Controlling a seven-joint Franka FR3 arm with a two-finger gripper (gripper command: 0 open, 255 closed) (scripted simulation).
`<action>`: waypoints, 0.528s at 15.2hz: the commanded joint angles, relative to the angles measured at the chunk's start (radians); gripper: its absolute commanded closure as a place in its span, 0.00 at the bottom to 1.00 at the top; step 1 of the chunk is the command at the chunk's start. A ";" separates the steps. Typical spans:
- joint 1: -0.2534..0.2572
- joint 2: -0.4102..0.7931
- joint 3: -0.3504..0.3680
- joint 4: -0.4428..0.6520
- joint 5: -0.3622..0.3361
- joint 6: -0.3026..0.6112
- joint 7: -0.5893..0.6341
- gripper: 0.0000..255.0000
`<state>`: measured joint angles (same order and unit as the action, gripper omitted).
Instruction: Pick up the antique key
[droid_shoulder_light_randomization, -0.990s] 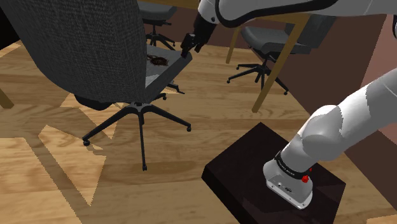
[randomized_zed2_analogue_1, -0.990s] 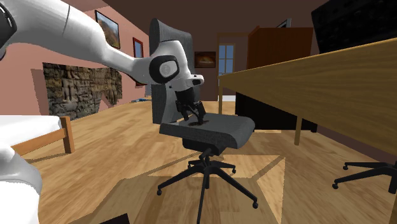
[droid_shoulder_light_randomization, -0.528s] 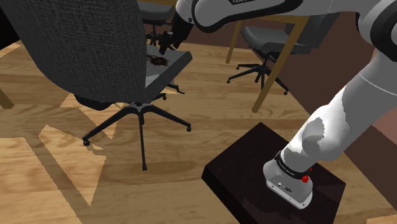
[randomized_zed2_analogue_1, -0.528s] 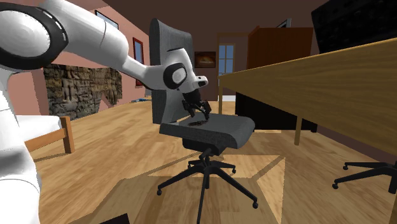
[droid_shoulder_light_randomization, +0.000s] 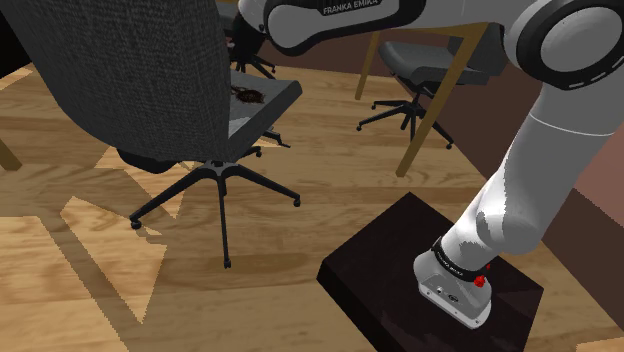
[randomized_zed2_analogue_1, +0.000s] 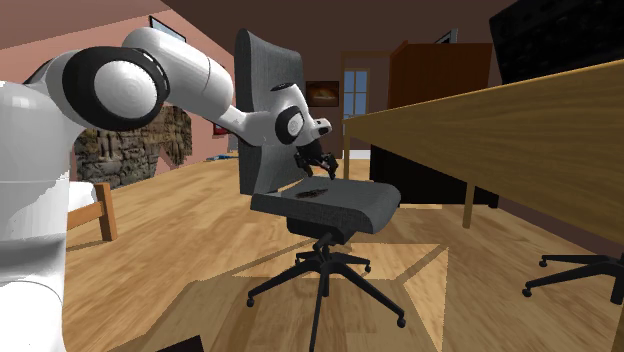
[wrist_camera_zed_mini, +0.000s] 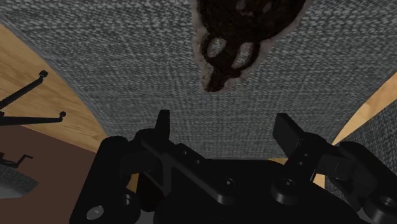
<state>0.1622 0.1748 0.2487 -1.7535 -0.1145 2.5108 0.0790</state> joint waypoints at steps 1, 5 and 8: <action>0.005 0.017 0.000 -0.003 -0.011 0.027 0.006 0.00; 0.006 0.029 -0.004 -0.040 -0.022 0.076 0.016 0.00; 0.007 0.035 -0.006 -0.054 -0.027 0.095 0.020 0.00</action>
<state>0.1703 0.2109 0.2433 -1.8024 -0.1420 2.6013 0.0997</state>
